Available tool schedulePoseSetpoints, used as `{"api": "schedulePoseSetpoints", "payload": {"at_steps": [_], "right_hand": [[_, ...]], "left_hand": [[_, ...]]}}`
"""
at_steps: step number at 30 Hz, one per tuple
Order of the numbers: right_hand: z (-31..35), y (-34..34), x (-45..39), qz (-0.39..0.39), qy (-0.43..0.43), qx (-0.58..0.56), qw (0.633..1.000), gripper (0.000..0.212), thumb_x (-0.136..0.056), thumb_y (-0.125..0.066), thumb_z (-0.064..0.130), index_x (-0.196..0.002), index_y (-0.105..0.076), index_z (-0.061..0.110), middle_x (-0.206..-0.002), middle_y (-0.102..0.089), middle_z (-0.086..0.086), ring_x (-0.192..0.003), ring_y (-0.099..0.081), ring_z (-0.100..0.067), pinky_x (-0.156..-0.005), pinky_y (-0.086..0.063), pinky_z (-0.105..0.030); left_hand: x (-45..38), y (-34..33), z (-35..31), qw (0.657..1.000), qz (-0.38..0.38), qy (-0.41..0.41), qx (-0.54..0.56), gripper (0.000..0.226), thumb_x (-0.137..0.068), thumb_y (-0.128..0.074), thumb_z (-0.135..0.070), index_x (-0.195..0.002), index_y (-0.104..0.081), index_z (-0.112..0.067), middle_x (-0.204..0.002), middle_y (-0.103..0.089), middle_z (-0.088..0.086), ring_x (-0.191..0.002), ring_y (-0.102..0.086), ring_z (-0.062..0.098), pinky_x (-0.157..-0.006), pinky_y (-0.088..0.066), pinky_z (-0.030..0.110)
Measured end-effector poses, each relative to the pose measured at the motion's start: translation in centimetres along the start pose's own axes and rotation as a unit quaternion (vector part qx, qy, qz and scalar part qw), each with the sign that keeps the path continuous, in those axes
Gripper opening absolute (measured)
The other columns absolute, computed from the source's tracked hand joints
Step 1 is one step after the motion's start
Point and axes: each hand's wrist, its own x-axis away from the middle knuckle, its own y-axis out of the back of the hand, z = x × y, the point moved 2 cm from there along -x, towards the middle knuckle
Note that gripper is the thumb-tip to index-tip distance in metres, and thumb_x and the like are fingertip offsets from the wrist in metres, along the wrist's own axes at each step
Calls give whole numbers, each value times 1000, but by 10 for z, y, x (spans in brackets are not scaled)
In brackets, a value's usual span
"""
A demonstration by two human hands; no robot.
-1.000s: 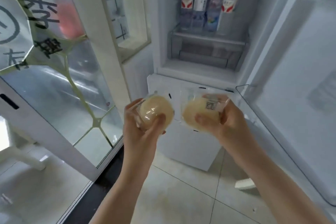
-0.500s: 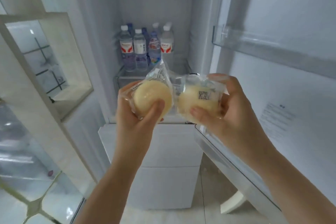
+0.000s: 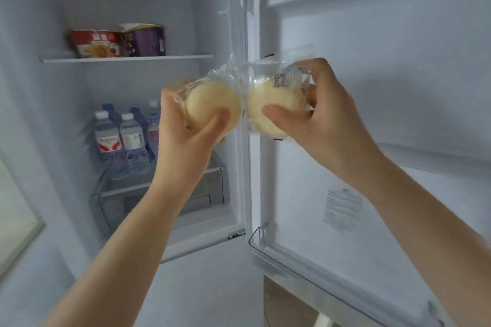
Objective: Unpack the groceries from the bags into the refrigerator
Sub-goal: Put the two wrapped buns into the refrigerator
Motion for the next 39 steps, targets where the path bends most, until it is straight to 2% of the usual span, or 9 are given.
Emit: {"api": "schedulePoseSetpoints", "payload": {"at_steps": [6,10,15,18,25,29,33,37,39], "right_hand": [[1,23,-36,-44,33,92,994,40,-80,-74,29,-109,-50,15,-107,-60,0,-94,-57,-15,-82,-49,-27],[3,45,-56,-66,45,198,977,46,-77,-75,25,-115,-51,16,-107,-43,1,-89,-45,-12,-72,-33,-4],[-14,60,-59,-20,-4,286,958,62,-74,-77,23,-126,-42,18,-103,-51,-1,-96,-53,-28,-77,-50,-43],[-22,70,-54,-28,-34,303,952,59,-74,-77,21,-118,-36,19,-100,-58,-7,-91,-55,-31,-72,-53,-48],[-30,82,-53,49,-68,311,947,42,-69,-82,27,-100,-54,23,-103,-57,5,-90,-54,-18,-71,-49,-33],[-28,82,-61,76,-74,311,944,36,-67,-84,31,-95,-63,26,-99,-64,6,-96,-60,-14,-78,-51,-31],[-27,83,-68,130,-97,310,937,28,-72,-81,32,-97,-70,23,-92,-70,3,-90,-63,-11,-71,-47,-23],[-28,72,-66,147,-51,397,905,27,-84,-70,34,-96,-71,10,-77,-62,-3,-84,-57,-28,-65,-36,-29],[-25,65,-62,150,-5,477,866,22,-89,-62,36,-92,-69,16,-84,-57,-2,-85,-47,-27,-71,-28,-30]], "left_hand": [[-42,-26,-4,998,20,28,48,54,-84,-74,-17,-121,-35,-19,-109,-56,-5,-87,-66,3,-64,-59,27],[-72,-48,-5,995,94,27,13,45,-81,-76,-17,-112,-44,-17,-104,-57,-4,-85,-63,8,-58,-58,24],[-94,-73,3,978,192,-7,-79,43,-75,-81,-14,-109,-56,-24,-108,-53,-5,-87,-61,18,-62,-58,31],[-101,-81,10,964,233,0,-129,44,-72,-84,-18,-109,-61,-24,-103,-60,-2,-84,-63,20,-69,-60,35],[-123,-85,-4,872,395,-34,-289,43,-68,-86,-33,-103,-61,-32,-96,-66,-7,-85,-64,13,-78,-51,28],[-134,-96,-14,818,446,-46,-360,37,-82,-74,-37,-114,-59,-27,-97,-63,-10,-76,-63,7,-66,-52,20],[-137,-99,-19,776,475,-39,-413,44,-91,-61,-43,-130,-57,-22,-115,-64,-4,-97,-66,16,-87,-56,34],[-125,-107,-13,714,443,-121,-528,51,-99,-45,-43,-147,-37,-29,-149,-40,1,-139,-35,25,-112,-26,39],[-120,-109,-10,713,426,-142,-539,48,-100,-45,-40,-147,-34,-38,-149,-38,-1,-140,-32,26,-112,-27,42]]}}
